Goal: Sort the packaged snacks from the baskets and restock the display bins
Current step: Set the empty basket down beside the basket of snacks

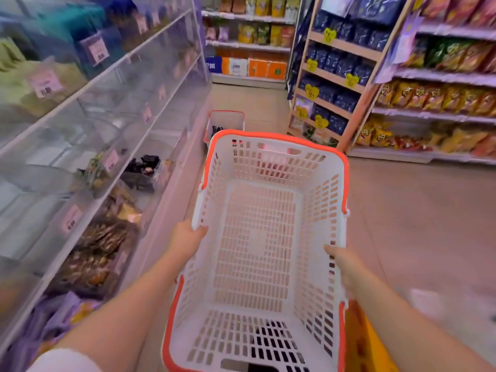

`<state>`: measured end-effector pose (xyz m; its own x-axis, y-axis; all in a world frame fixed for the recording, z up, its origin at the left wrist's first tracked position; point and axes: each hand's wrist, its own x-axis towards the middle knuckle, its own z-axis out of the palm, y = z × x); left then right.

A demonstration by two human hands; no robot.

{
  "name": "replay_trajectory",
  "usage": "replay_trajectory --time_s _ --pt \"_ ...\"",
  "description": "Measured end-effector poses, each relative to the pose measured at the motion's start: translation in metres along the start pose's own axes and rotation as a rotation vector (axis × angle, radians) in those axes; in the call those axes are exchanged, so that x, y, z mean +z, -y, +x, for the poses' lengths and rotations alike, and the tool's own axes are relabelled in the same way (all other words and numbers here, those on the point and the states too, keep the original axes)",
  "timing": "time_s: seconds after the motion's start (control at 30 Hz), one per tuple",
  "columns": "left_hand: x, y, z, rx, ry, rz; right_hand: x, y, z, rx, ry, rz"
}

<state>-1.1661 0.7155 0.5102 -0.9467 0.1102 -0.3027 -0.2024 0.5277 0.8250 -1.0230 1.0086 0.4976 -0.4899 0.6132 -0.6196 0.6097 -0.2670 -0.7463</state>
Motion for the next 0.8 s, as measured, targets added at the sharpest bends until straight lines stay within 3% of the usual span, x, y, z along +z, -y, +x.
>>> replay_trajectory --time_s 0.4,0.8 --pt "0.052 -0.108 0.260 -0.186 -0.083 -0.128 0.073 0.238 0.236 -0.052 0.095 -0.133" --pt "0.080 -0.210 0.548 -0.193 -0.062 -0.104 0.178 0.424 0.441 -0.079 0.051 -0.188"
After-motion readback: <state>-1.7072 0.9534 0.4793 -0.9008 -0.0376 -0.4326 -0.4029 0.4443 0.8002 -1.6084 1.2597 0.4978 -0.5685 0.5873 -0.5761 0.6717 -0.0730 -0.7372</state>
